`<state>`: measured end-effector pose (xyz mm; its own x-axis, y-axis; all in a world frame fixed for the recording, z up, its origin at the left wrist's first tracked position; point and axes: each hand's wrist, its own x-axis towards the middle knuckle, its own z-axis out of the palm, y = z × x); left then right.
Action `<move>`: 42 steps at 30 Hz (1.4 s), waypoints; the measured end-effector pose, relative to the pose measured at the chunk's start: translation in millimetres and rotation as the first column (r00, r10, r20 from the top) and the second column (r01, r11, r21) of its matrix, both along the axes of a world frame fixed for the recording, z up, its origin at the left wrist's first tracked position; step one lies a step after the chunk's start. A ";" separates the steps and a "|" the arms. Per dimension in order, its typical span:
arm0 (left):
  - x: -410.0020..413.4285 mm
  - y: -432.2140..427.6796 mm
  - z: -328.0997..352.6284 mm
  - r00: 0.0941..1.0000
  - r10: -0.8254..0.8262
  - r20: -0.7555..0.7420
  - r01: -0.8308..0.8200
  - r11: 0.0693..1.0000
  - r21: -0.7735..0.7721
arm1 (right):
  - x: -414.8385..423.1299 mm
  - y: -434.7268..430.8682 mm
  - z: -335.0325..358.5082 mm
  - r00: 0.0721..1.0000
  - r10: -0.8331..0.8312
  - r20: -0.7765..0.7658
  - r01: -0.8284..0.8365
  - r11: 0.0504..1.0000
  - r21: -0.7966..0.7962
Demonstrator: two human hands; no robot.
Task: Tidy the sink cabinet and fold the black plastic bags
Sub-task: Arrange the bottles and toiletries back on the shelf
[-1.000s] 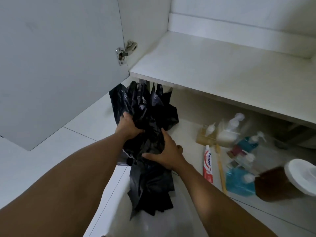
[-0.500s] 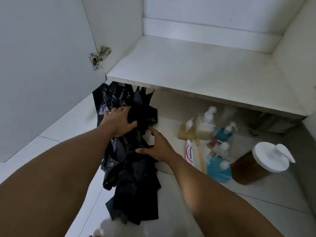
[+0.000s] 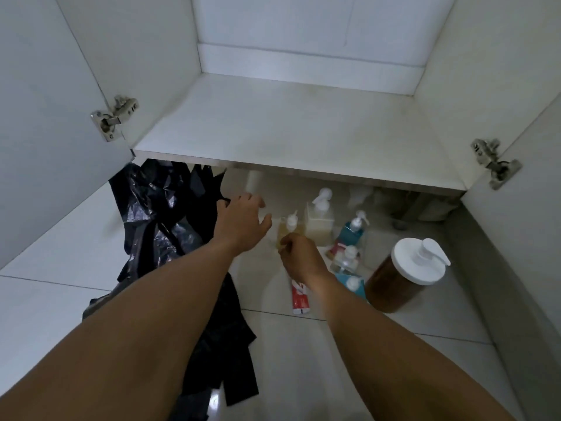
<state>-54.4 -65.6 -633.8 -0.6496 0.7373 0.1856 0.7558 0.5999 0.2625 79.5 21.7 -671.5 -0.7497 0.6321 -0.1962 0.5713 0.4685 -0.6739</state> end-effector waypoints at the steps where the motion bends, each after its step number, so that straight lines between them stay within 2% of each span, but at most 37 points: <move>1: 1.8 2.3 -1.6 0.999 0.030 0.040 -0.032 0.999 0.038 | 2.4 2.8 1.3 1.000 -0.025 0.008 0.025 1.000 0.017; 8: 14.9 20.0 -13.0 0.948 0.047 0.314 -0.093 0.987 0.134 | 20.3 33.5 27.1 0.983 -0.181 0.017 0.178 0.977 0.116; 11: 28.5 41.0 -7.2 0.939 -0.017 0.345 -0.070 0.969 0.238 | 24.6 64.7 51.8 0.977 -0.215 0.001 0.210 0.954 0.216; 14: 50.7 73.9 15.3 0.927 -0.184 0.328 0.039 0.915 0.402 | 30.9 103.4 86.1 0.961 -0.234 0.150 0.179 0.934 0.309; 16: 67.9 99.0 30.7 0.903 -0.267 0.336 0.107 0.898 0.428 | 44.0 126.6 110.5 0.931 -0.227 0.287 0.147 0.950 0.275; 19: 96.5 133.9 45.8 0.866 -0.320 0.384 0.198 0.925 0.324 | 74.9 160.7 130.9 0.888 -0.243 0.390 0.201 0.969 0.146; 21: 112.9 151.7 44.8 0.810 -0.345 0.475 0.264 0.937 0.229 | 97.5 179.7 129.6 0.861 -0.272 0.430 0.259 0.962 0.092; 24: 127.9 170.7 26.0 0.770 -0.318 0.553 0.367 0.930 0.024 | 127.0 196.4 109.6 0.850 -0.386 0.359 0.429 0.902 -0.045; 27: 137.9 181.5 1.6 0.761 -0.253 0.598 0.385 0.917 -0.103 | 153.6 198.9 78.6 0.824 -0.498 0.269 0.554 0.809 -0.196; 29: 143.0 183.8 -7.7 0.772 -0.217 0.598 0.377 0.913 -0.154 | 166.7 197.6 57.2 0.826 -0.477 0.301 0.557 0.776 -0.298; 33: 147.4 190.9 -25.0 0.839 -0.157 0.521 0.394 0.836 -0.382 | 183.0 196.5 29.1 0.817 -0.501 0.286 0.575 0.662 -0.481; 37: 152.1 200.3 -19.6 0.840 -0.102 0.533 0.379 0.812 -0.443 | 185.2 192.2 28.5 0.839 -0.493 0.230 0.524 0.619 -0.585; 39: 153.7 201.8 -15.9 0.810 -0.066 0.583 0.360 0.840 -0.405 | 185.2 194.1 27.2 0.838 -0.497 0.224 0.521 0.609 -0.599; 42: 156.1 197.6 -12.0 0.797 -0.071 0.599 0.407 0.797 -0.446 | 182.9 194.8 27.7 0.842 -0.493 0.219 0.519 0.627 -0.581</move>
<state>101.7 132.1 -645.8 -0.3010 0.7454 -0.5947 0.7293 0.5818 0.3601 262.4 216.5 -643.8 -0.3323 0.6477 -0.6856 0.6234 -0.3947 -0.6750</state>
